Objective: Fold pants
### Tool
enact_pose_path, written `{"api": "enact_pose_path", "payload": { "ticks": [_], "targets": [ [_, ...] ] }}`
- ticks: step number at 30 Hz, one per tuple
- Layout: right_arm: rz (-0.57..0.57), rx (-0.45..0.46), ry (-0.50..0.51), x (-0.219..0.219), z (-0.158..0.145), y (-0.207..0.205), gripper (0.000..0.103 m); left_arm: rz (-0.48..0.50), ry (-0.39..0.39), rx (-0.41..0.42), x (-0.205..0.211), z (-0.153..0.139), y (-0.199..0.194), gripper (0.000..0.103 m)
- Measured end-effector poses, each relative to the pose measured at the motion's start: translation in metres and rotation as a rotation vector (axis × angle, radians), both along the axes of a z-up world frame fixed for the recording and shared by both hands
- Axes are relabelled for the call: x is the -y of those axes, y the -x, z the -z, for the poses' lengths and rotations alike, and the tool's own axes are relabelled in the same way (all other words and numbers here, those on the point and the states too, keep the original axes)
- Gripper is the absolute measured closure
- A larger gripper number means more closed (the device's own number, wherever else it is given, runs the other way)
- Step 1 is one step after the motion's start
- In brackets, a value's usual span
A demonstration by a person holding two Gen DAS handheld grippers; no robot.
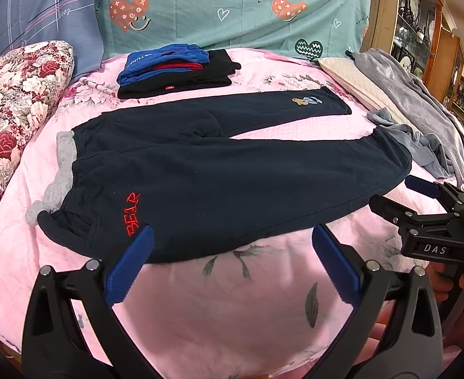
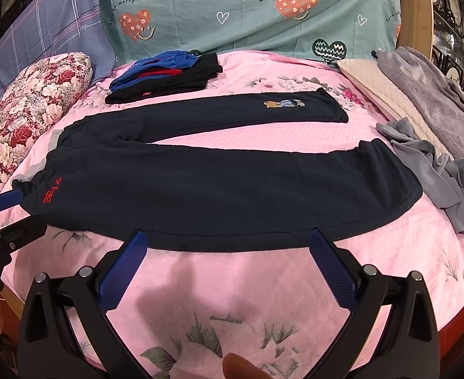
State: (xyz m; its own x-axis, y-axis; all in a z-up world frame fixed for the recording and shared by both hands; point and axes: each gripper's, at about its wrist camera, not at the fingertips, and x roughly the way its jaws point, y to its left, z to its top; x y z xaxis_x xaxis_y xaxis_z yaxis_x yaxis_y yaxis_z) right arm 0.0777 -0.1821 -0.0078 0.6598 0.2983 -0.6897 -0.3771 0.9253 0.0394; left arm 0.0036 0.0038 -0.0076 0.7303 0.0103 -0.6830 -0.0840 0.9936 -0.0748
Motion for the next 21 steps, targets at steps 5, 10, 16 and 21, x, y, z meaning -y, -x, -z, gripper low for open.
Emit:
{"api": "enact_pose_path", "payload": {
  "ticks": [5, 10, 16, 21],
  "targets": [
    [-0.002, -0.003, 0.001, -0.0005, 0.0009, 0.0007, 0.001, 0.0, 0.002, -0.001, 0.0002, 0.0015, 0.0002, 0.002],
    [-0.001, -0.004, 0.0, -0.0008, 0.0009, 0.0005, 0.001, 0.001, -0.004, -0.001, 0.0011, 0.0024, 0.0003, 0.002],
    [-0.004, -0.007, 0.005, -0.002, 0.0019, 0.0013, 0.001, 0.002, -0.004, -0.003, 0.0024, 0.0024, 0.0008, 0.002],
    [-0.007, -0.01, 0.005, -0.0023, 0.0021, 0.0011, 0.001, 0.004, -0.008, 0.0, 0.0033, 0.0022, 0.0011, 0.002]
  ]
}}
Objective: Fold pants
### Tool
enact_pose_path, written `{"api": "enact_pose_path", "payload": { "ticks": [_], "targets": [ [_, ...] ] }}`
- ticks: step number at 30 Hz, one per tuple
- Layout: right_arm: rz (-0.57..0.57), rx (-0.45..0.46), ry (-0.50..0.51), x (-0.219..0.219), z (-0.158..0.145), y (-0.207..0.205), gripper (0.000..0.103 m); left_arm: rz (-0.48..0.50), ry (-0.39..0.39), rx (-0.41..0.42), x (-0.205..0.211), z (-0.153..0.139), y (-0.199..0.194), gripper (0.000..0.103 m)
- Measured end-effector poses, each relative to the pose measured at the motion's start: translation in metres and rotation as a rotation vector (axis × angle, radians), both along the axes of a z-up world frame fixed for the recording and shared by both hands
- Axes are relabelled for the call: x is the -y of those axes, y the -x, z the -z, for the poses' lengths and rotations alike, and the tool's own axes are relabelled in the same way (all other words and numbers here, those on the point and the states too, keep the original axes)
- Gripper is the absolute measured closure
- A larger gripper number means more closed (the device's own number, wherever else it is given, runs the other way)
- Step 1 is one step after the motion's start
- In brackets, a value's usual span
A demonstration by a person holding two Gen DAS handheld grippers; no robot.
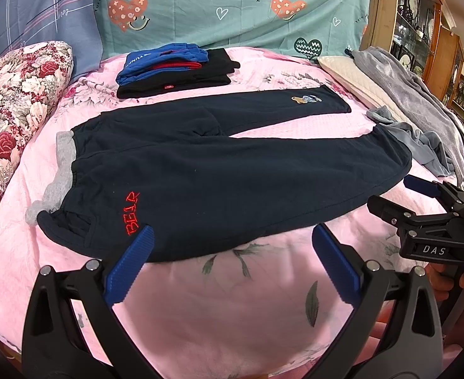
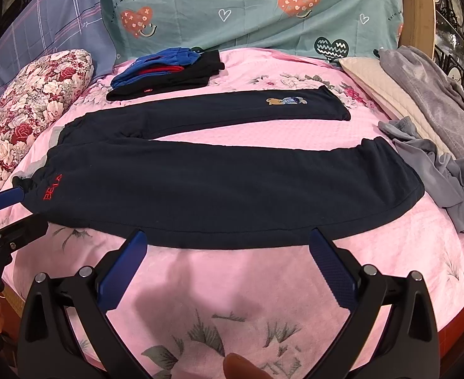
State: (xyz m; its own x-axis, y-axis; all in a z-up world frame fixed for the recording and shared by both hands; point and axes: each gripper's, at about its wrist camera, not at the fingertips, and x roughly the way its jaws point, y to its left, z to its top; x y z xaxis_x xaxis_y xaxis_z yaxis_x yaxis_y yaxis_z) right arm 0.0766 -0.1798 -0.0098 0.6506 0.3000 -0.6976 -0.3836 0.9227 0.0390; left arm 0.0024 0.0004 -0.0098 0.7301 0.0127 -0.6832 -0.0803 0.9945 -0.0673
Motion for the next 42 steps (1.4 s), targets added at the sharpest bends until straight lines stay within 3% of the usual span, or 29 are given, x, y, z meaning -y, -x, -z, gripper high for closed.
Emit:
{"api": "enact_pose_path", "payload": {
  "ticks": [35, 42],
  "targets": [
    [0.002, 0.003, 0.01, -0.002, -0.001, 0.003, 0.001, 0.01, -0.003, -0.004, -0.001, 0.001, 0.003, 0.002],
    [-0.085, 0.052, 0.05, -0.011, -0.015, 0.0, 0.001, 0.001, 0.001, 0.027, -0.035, -0.018, -0.001, 0.002]
  ]
}}
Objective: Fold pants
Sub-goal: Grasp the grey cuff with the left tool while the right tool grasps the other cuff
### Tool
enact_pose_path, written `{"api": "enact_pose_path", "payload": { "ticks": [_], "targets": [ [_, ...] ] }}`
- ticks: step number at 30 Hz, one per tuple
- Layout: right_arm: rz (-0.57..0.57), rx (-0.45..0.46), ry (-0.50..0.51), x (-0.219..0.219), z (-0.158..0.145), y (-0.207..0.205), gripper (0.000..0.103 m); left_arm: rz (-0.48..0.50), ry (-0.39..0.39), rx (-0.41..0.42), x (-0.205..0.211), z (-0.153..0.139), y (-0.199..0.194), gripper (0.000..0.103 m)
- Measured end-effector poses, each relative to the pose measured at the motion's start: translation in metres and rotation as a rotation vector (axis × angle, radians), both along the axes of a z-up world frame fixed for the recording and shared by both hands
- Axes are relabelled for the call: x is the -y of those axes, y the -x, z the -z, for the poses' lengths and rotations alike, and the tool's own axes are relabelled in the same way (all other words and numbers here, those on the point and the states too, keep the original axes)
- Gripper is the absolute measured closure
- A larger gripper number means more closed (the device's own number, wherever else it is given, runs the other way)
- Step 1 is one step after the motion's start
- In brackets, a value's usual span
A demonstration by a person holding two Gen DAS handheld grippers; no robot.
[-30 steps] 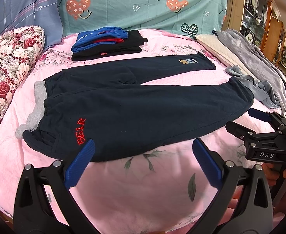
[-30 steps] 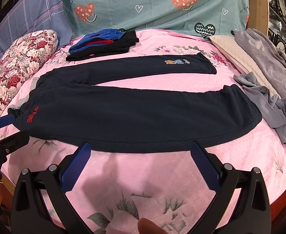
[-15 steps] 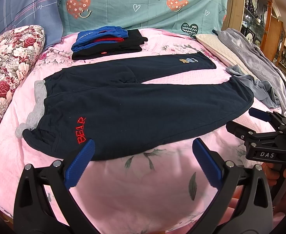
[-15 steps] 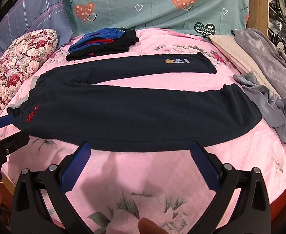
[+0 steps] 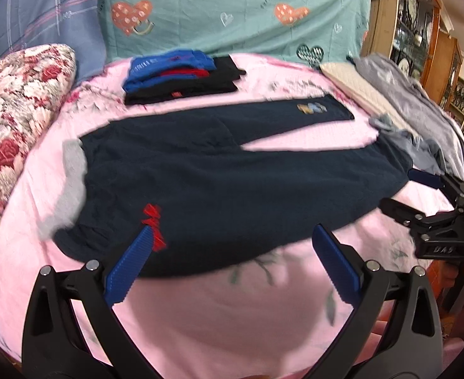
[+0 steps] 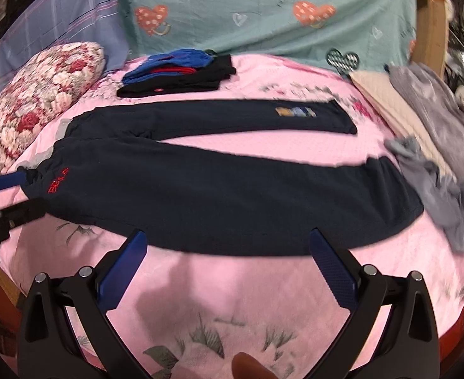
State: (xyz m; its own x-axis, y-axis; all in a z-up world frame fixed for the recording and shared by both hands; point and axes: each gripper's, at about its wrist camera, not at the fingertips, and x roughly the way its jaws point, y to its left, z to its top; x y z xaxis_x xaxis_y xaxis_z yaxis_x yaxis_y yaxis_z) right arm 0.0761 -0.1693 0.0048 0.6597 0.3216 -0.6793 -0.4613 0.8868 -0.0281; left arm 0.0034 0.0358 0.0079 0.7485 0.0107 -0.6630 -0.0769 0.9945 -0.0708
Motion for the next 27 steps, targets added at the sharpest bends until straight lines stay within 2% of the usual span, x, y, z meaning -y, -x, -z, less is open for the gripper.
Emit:
{"api": "enact_pose_path", "payload": {
  "ticks": [3, 6, 8, 12, 14, 16, 17, 18, 19, 21, 23, 27],
  "targets": [
    [-0.15, 0.027, -0.02, -0.014, -0.019, -0.009, 0.001, -0.041, -0.029, 0.01, -0.034, -0.012, -0.006, 0.002],
    [-0.368, -0.061, -0.026, -0.04, -0.026, -0.023, 0.001, -0.092, -0.054, -0.007, -0.075, -0.021, -0.02, 0.002],
    [-0.47, -0.101, -0.02, -0.062, -0.029, -0.034, 0.001, -0.114, -0.068, -0.024, -0.102, -0.025, -0.031, 0.004],
    [-0.576, -0.062, 0.033, -0.101, -0.032, -0.064, 0.001, -0.13, -0.085, -0.096, -0.164, -0.027, -0.069, 0.018],
    [-0.597, -0.047, 0.066, -0.121, -0.032, -0.084, 0.001, -0.127, -0.079, -0.132, -0.189, -0.027, -0.091, 0.029],
    [-0.627, -0.069, 0.034, -0.134, -0.031, -0.108, 0.001, -0.09, -0.057, -0.176, -0.214, -0.025, -0.121, 0.034],
    [-0.643, -0.101, 0.024, -0.15, -0.031, -0.129, 0.007, -0.068, -0.048, -0.187, -0.22, -0.022, -0.131, 0.038],
    [-0.655, -0.118, 0.027, -0.163, -0.029, -0.144, 0.019, -0.029, -0.046, -0.207, -0.227, -0.019, -0.148, 0.039],
    [-0.661, -0.122, 0.039, -0.173, -0.028, -0.155, 0.025, 0.007, -0.046, -0.225, -0.232, -0.016, -0.161, 0.041],
    [-0.697, -0.127, 0.097, -0.2, -0.02, -0.187, 0.043, 0.068, -0.057, -0.267, -0.239, -0.006, -0.187, 0.048],
    [-0.742, -0.148, 0.146, -0.225, -0.01, -0.211, 0.051, 0.111, -0.052, -0.306, -0.246, 0.005, -0.206, 0.052],
    [-0.857, -0.213, 0.176, -0.266, 0.009, -0.242, 0.054, 0.214, -0.03, -0.373, -0.257, 0.028, -0.237, 0.054]
  ]
}}
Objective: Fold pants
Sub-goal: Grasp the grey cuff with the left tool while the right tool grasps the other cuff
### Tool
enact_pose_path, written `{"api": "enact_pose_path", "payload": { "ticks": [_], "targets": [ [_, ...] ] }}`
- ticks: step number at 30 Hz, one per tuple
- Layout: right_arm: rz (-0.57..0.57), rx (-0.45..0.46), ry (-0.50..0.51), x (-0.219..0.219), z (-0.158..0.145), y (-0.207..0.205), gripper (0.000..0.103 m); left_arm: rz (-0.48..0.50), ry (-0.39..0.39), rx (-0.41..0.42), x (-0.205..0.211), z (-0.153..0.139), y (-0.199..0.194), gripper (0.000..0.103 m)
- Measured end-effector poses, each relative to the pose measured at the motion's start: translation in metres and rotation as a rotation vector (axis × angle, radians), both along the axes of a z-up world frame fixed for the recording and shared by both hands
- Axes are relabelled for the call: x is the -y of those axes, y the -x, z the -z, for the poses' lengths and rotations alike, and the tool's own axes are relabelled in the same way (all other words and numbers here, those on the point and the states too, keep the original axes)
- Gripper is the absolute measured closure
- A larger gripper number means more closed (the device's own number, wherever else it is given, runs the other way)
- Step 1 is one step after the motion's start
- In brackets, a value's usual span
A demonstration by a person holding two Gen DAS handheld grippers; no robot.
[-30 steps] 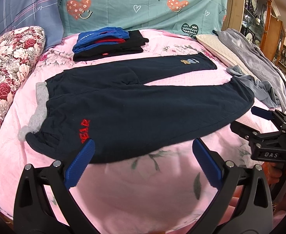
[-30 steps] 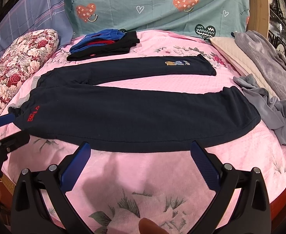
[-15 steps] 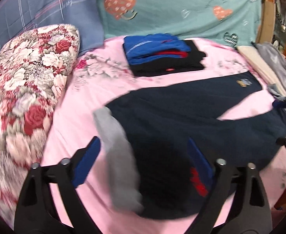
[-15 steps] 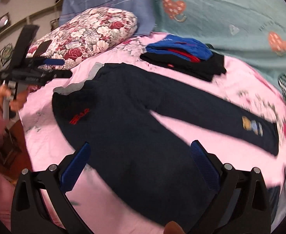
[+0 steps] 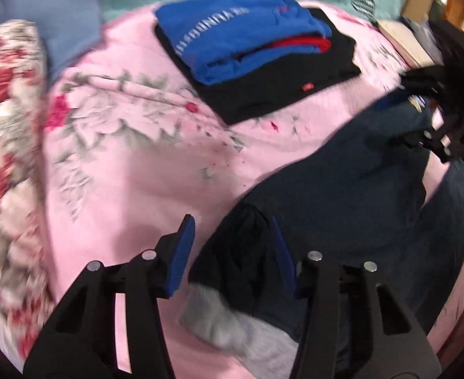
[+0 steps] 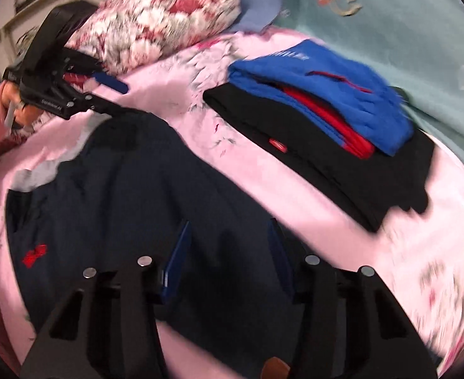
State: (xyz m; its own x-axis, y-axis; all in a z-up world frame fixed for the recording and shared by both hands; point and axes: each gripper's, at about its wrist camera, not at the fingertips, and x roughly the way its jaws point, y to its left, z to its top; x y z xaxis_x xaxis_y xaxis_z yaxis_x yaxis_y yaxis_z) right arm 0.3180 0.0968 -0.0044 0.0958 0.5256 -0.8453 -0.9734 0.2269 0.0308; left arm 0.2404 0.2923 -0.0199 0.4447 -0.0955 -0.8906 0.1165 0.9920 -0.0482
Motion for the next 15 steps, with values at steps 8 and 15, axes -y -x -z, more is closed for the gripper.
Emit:
{"api": "enact_pose_path", "payload": {
  "ticks": [8, 15],
  "targets": [
    [-0.234, -0.069, 0.059, -0.053, 0.018, -0.015, 0.054, 0.175, -0.031, -0.09, 0.01, 0.026, -0.021, 0.055],
    [-0.298, -0.116, 0.066, -0.06, 0.021, -0.018, 0.054, 0.257, -0.007, 0.006, 0.03, 0.006, 0.003, 0.085]
  ]
}}
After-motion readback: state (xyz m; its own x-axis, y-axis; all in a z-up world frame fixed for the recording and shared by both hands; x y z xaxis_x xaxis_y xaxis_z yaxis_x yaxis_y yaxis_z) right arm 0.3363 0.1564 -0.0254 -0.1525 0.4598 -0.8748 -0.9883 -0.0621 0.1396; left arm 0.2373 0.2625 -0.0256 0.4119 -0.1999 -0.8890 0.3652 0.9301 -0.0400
